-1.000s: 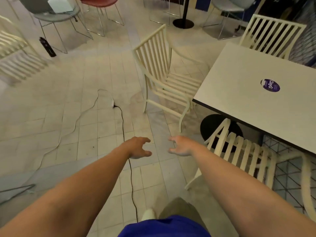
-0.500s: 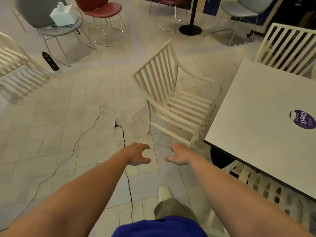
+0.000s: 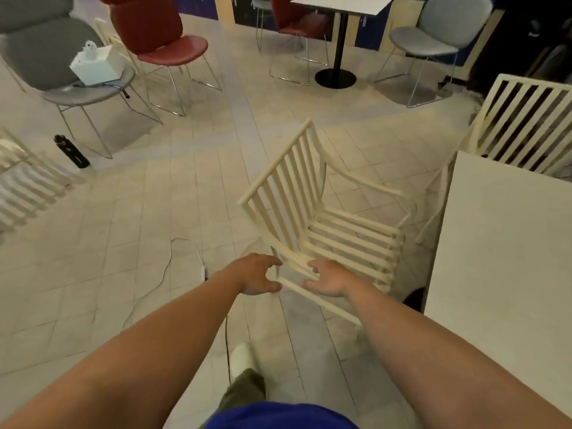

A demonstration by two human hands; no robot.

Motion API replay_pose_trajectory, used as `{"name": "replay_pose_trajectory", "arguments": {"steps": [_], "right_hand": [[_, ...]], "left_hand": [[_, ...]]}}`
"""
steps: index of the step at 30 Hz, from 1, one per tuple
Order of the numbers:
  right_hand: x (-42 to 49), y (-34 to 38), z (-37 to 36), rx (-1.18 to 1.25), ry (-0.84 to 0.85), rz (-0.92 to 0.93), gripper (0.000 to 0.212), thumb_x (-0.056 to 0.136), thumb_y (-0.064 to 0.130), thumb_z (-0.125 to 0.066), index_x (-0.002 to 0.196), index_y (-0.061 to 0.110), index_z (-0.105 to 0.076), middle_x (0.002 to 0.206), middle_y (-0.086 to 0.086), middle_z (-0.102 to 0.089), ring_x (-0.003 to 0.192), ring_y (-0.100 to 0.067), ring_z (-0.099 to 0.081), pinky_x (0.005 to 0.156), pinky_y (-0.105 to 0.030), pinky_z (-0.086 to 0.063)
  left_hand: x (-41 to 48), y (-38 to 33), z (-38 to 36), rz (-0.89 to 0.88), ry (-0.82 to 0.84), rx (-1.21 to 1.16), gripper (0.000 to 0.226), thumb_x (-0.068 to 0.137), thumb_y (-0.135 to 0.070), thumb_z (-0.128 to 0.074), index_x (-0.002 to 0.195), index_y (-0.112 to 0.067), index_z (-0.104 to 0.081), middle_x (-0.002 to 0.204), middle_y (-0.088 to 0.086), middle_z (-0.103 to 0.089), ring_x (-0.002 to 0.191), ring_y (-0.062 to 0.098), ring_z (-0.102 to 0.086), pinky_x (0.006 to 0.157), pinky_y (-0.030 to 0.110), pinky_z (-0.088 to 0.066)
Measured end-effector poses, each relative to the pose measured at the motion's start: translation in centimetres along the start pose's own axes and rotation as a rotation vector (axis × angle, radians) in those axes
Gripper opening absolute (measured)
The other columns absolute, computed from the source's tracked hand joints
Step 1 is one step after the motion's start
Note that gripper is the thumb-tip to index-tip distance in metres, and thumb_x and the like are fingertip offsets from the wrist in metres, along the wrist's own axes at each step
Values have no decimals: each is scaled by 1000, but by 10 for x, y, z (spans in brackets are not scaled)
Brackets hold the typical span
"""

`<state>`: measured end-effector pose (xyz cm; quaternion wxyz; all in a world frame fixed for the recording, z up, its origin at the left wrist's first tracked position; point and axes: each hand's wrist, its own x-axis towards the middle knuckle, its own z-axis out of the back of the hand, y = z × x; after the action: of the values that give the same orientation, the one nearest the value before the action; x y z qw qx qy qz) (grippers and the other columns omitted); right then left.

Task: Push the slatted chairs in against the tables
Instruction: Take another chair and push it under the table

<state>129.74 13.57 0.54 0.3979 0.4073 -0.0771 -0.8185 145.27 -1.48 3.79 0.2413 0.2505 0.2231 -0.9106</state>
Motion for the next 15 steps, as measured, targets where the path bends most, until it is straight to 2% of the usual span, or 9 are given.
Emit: {"name": "replay_pose_trajectory", "arguments": {"steps": [4,7,12,15], "right_hand": [[57,34,26,131,-59,-32,73,90,50,-63,150,18,-39,149,-7,-48,134,-23,-47,103,-31,-39],[90,60,45,221,-96,-82,83,87,58,-61,153,17,-32,152,-5,-43,137,-23,-43,107,-34,-37],[139,85,69,367,-156,-124,83,89,59,-60,154,16,-30,154,-4,-40,139,-22,-41,107,-31,-36],[169,95,87,448,-205,-148,85,88,60,-61,153,15,-32,154,-6,-40,138,-22,-42,108,-33,-38]], "left_hand": [[49,41,74,-79,-11,66,68,94,-51,-62,153,-29,-37,156,0,-41,141,21,-40,112,36,-35],[87,69,128,-128,7,137,68,92,-51,-63,153,-32,-37,156,-1,-42,138,21,-43,111,36,-36],[153,92,192,-209,41,256,69,91,-54,-60,153,-38,-34,157,1,-38,139,23,-42,112,39,-36],[193,98,225,-284,65,321,66,93,-45,-60,153,-38,-33,157,4,-38,140,25,-41,111,41,-38]]}}
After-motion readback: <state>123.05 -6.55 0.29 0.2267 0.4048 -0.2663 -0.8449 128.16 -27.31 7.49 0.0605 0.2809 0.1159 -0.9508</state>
